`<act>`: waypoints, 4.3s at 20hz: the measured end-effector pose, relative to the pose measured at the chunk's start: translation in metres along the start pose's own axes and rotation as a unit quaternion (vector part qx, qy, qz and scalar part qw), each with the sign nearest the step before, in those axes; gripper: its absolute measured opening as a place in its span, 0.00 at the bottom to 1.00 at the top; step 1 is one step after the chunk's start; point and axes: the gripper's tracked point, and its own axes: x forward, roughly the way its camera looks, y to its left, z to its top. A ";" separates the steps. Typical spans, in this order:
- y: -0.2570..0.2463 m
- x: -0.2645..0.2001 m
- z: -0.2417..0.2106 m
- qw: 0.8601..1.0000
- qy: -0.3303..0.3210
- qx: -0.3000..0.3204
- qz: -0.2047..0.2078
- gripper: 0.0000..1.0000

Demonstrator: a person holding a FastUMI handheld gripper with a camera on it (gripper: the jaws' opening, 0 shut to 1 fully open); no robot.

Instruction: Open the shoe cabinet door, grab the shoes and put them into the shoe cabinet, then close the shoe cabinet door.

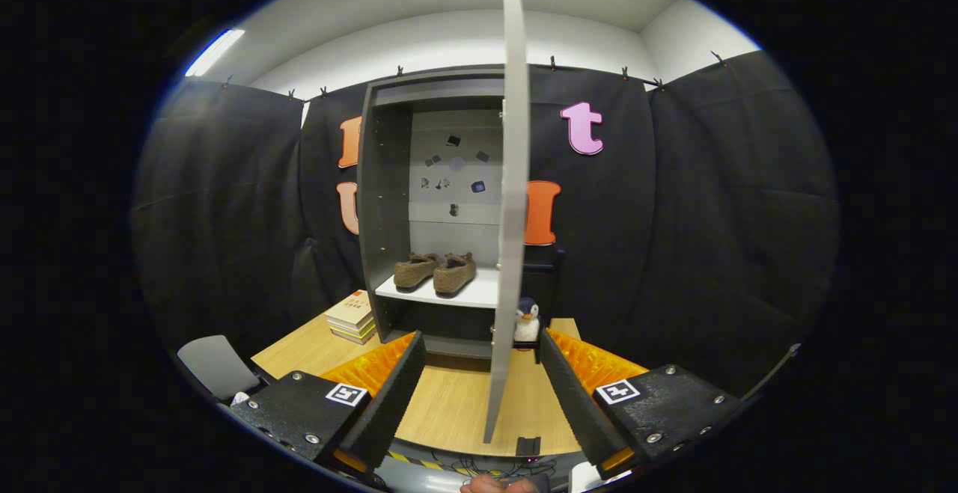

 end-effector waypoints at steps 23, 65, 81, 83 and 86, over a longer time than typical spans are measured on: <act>-0.038 0.070 -0.011 0.998 -0.003 0.047 0.050 0.91; 0.242 0.276 0.044 0.993 0.018 -0.008 0.119 0.96; 0.250 0.302 0.043 0.992 0.018 -0.014 0.127 0.98; 0.250 0.306 0.044 0.992 0.019 -0.016 0.126 0.98; 0.252 0.309 0.046 0.992 0.022 -0.019 0.126 0.97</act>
